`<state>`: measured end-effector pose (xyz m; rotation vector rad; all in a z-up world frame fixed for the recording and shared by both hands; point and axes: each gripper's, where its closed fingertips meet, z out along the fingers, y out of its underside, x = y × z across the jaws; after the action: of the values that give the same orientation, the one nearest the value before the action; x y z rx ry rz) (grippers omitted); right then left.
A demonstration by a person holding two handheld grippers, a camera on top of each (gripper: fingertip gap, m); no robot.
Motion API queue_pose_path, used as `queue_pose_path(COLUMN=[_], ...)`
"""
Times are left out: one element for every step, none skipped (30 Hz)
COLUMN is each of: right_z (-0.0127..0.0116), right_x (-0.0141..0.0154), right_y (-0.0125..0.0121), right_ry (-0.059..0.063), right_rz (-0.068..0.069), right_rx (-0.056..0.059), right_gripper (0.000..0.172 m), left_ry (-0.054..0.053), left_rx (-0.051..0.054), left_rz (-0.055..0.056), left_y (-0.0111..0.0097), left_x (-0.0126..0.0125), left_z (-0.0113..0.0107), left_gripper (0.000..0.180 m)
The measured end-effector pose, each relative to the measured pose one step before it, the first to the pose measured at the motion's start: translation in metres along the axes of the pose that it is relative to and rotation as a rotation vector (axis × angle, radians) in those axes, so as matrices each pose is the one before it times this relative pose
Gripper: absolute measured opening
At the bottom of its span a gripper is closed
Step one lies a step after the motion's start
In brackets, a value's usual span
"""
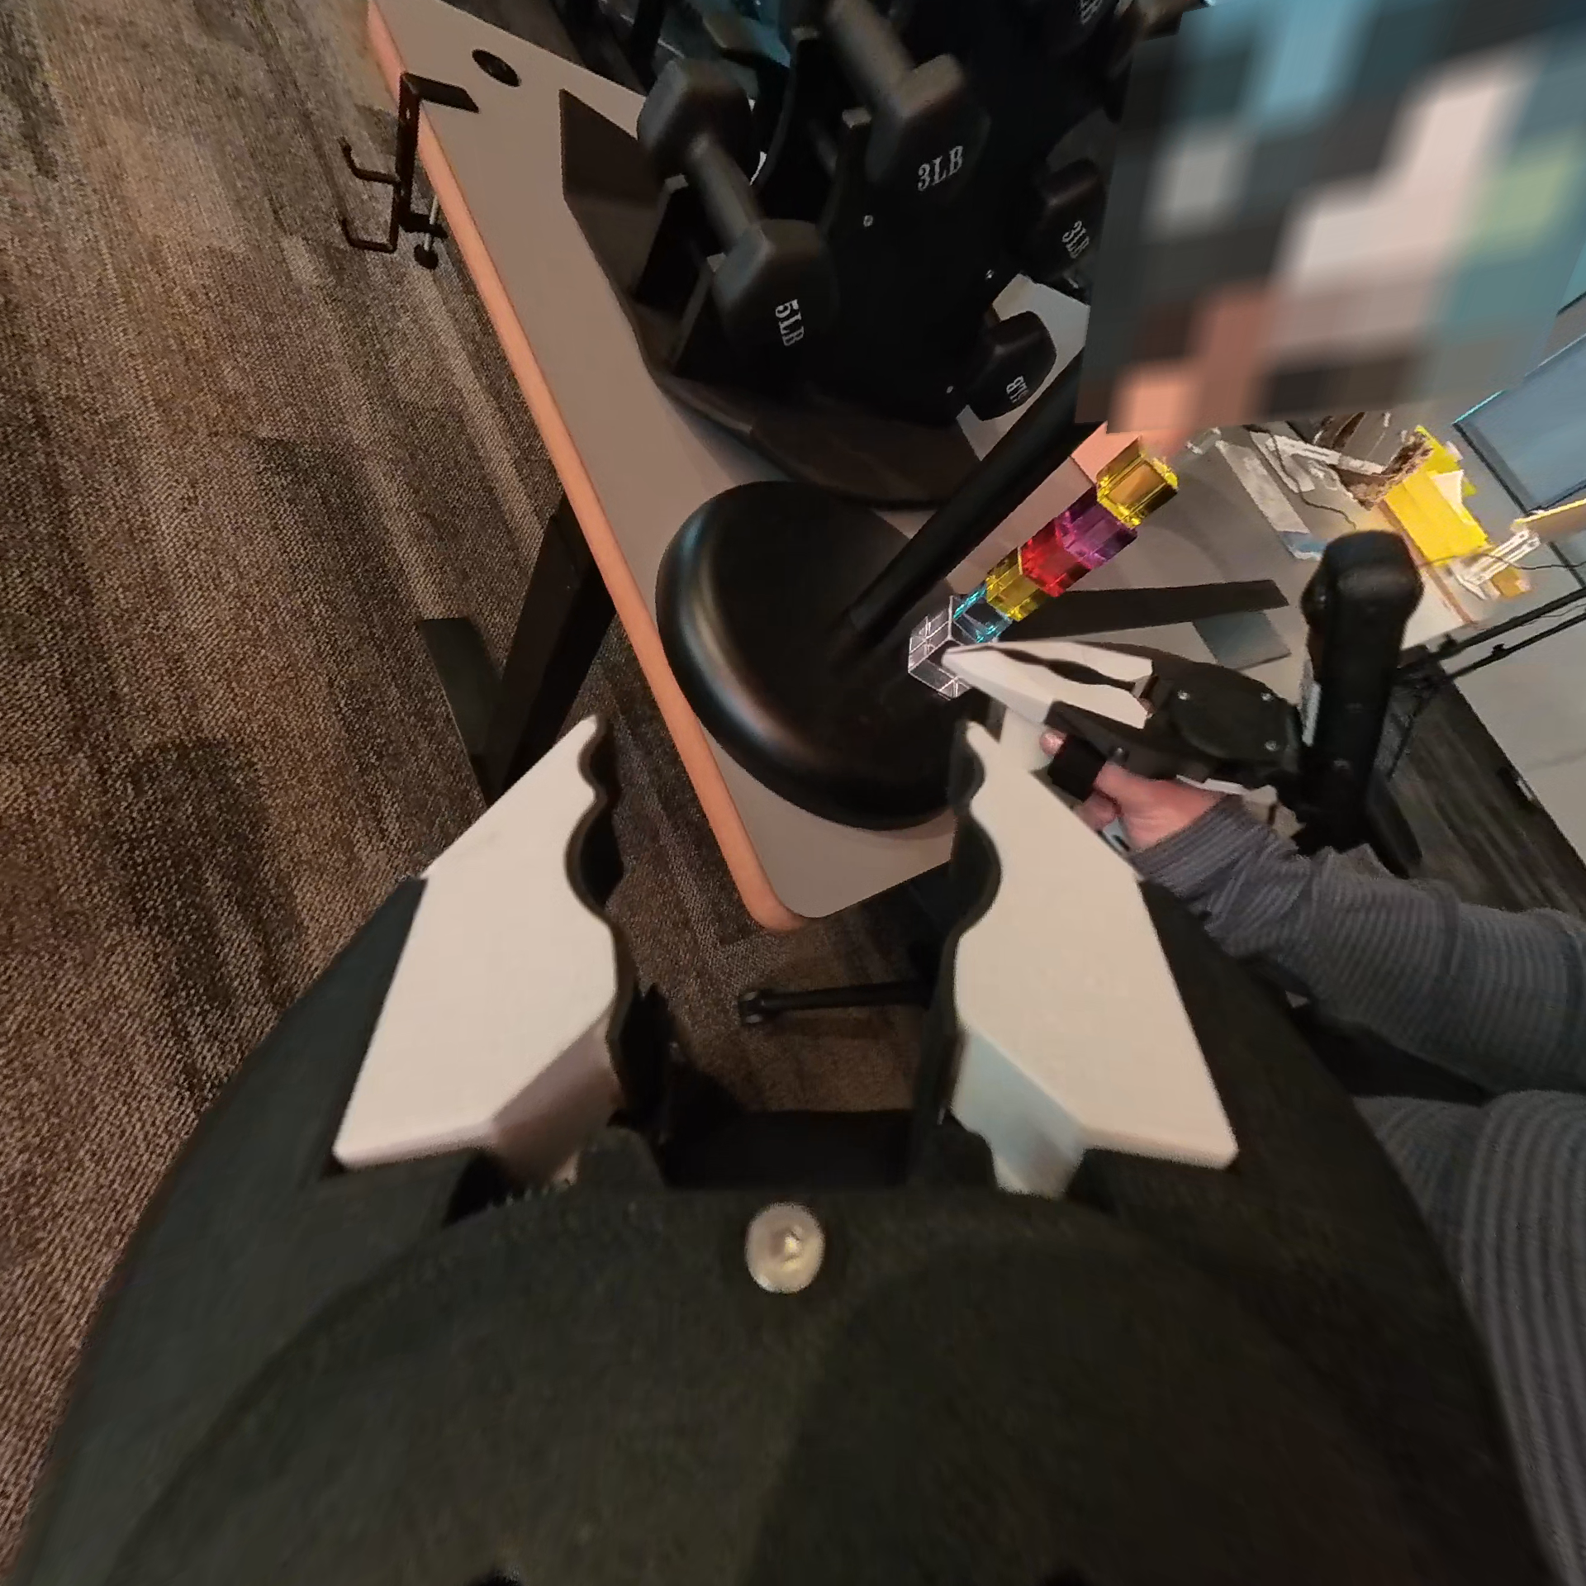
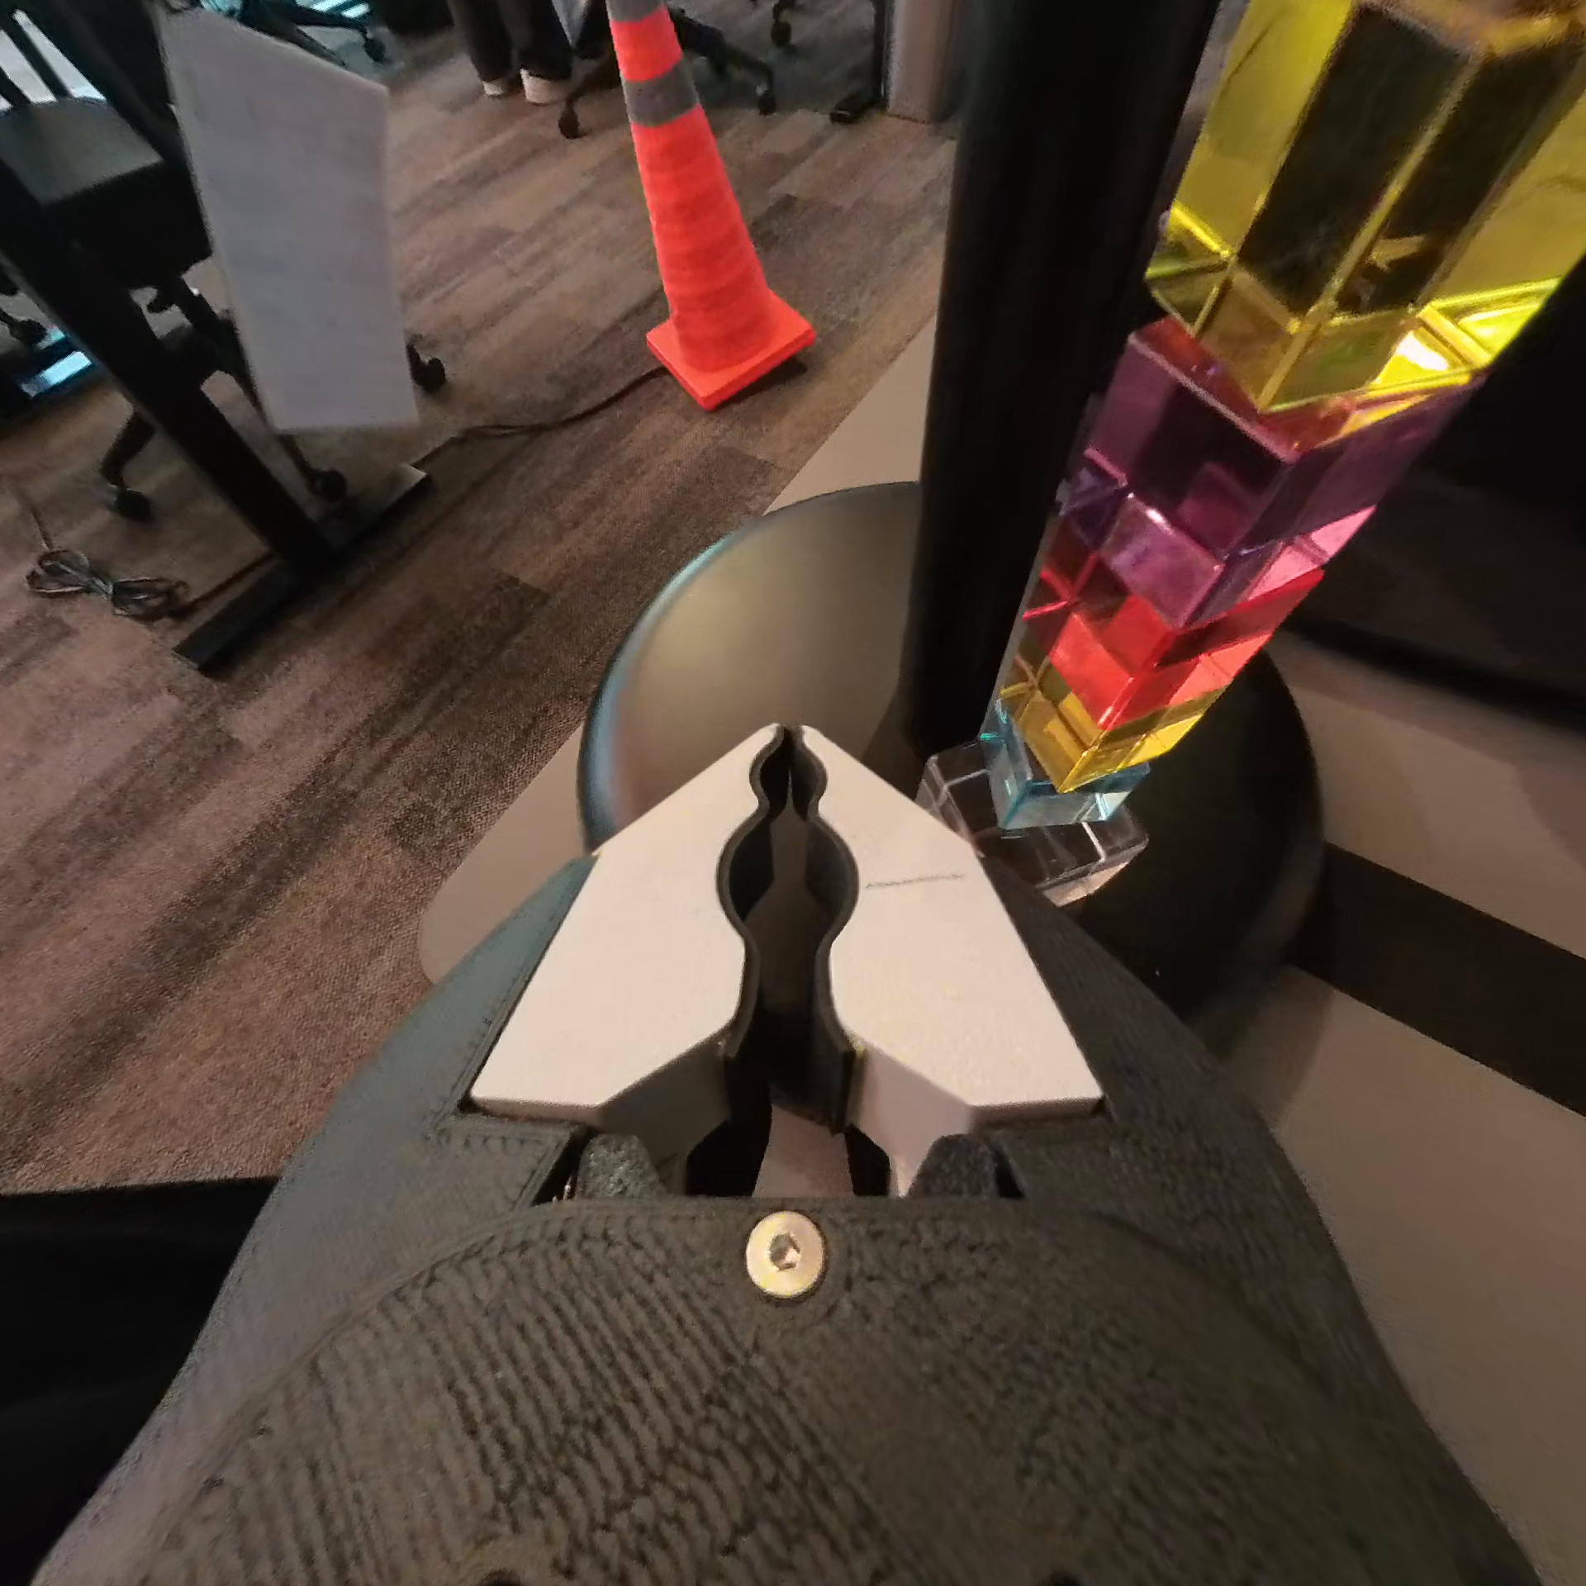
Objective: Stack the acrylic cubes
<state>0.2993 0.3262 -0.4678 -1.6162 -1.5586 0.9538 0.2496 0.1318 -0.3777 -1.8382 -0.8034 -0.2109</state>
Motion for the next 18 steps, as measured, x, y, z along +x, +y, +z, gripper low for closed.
queue_pose_path(right_z=[0.00097,0.00088,0.00078,0.00087,0.00121,0.00146,0.00176,0.00201,0.00215,0.00203,0.00180,0.00145,0.00123,0.00104,0.00055,0.00034,0.00007,-0.00029], right_x=[0.00205,0.00289,0.00319,0.00269,0.00190,0.00114,0.00080,0.00096,0.00078,0.00110,0.00168,0.00211,0.00166,0.00235,0.00305,0.00369,0.00440,0.00537], right_y=[0.00007,0.00089,0.00116,0.00139,0.00162,0.00124,0.00131,0.00177,0.00134,0.00085,0.00034,0.00001,-0.00064,-0.00107,-0.00141,-0.00197,-0.00283,-0.00374], right_ry=[0.0016,0.0043,0.0054,0.0027,-0.0028,-0.0069,-0.0076,-0.0060,-0.0065,-0.0055,-0.0033,-0.0023,-0.0061,-0.0024,-0.0001,-0.0009,-0.0014,-0.0011], right_rz=[0.0048,0.0066,0.0061,0.0064,0.0070,0.0073,0.0067,0.0052,0.0053,0.0086,0.0114,0.0111,0.0109,0.0106,0.0083,0.0095,0.0140,0.0162], right_rx=[-0.0085,-0.0146,-0.0150,-0.0147,-0.0137,-0.0092,-0.0099,-0.0132,-0.0114,-0.0088,-0.0067,-0.0054,-0.0026,-0.0012,-0.0012,0.0003,0.0033,0.0058], right_gripper=[0.000,0.000,0.000,0.000,0.000,0.000,0.000,0.000,0.000,0.000,0.000,0.000,0.000,0.000,0.000,0.000,0.000,0.000], left_ry=[-0.0048,-0.0049,-0.0047,-0.0036,-0.0029,-0.0028,-0.0024,-0.0010,-0.0003,-0.0001,-0.0004,-0.0012,-0.0005,-0.0007,-0.0006,-0.0010,-0.0015,-0.0010], left_rx=[-0.0019,-0.0001,0.0011,0.0005,0.0006,0.0015,-0.0001,-0.0014,-0.0010,-0.0009,-0.0014,-0.0015,-0.0002,0.0010,0.0013,0.0011,0.0012,0.0017], left_rz=[-0.0019,-0.0037,-0.0044,-0.0049,-0.0045,-0.0028,-0.0021,-0.0020,-0.0017,-0.0008,-0.0004,-0.0008,-0.0013,-0.0021,-0.0024,-0.0019,-0.0018,-0.0020], left_y=[0.00066,0.00038,0.00018,0.00013,-0.00002,-0.00015,-0.00003,0.00001,-0.00013,-0.00025,-0.00036,-0.00042,-0.00074,-0.00102,-0.00121,-0.00132,-0.00142,-0.00157], left_x=[-0.00103,-0.00125,-0.00141,-0.00138,-0.00113,-0.00089,-0.00066,-0.00037,0.00002,0.00009,0.00000,-0.00002,-0.00003,-0.00008,-0.00007,-0.00024,-0.00023,-0.00015], left_z=[-0.00071,-0.00043,-0.00034,0.00013,0.00036,0.00059,0.00092,0.00120,0.00151,0.00156,0.00183,0.00178,0.00192,0.00190,0.00190,0.00202,0.00207,0.00222], left_gripper=[0.077,0.077,0.077,0.077,0.077,0.077,0.077,0.077,0.077,0.077,0.077,0.077,0.077,0.077,0.077,0.077,0.077,0.077])
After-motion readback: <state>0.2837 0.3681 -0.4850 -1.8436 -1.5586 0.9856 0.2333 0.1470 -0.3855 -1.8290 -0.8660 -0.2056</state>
